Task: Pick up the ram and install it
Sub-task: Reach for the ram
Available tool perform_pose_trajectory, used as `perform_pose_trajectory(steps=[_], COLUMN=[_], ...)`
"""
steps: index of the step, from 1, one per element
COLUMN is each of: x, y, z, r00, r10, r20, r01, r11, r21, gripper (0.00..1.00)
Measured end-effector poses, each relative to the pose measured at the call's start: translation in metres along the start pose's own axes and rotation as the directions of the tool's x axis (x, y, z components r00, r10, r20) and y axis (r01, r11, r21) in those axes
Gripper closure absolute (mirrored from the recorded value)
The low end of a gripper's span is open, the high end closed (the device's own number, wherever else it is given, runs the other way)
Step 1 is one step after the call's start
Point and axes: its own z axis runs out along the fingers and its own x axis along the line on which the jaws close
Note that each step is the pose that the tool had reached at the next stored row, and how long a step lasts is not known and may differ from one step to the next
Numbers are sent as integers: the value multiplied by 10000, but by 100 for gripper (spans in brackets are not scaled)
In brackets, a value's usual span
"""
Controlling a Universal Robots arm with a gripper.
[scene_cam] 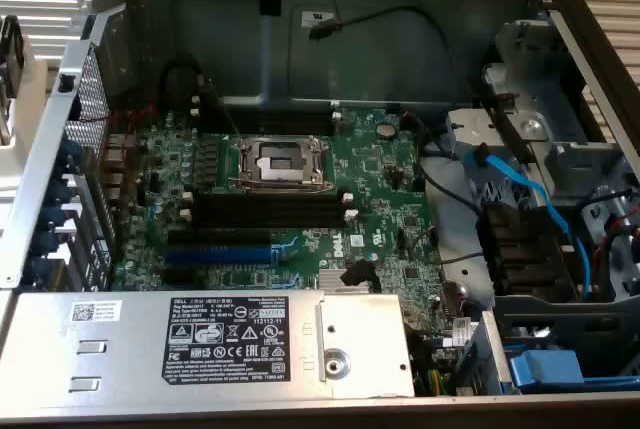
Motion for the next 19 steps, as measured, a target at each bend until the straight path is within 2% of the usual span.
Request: perform_pose_trajectory(steps=[14,17,19], x=[1,17,65], y=[1,19,42], z=[-12,-40,-48], r00=[10000,10000,10000], r10=[0,-1,-1], r20=[-6,-47,-53], r01=[0,1,1], r11=[10000,10000,10000], r21=[1,2,3], gripper=[90,90,90])
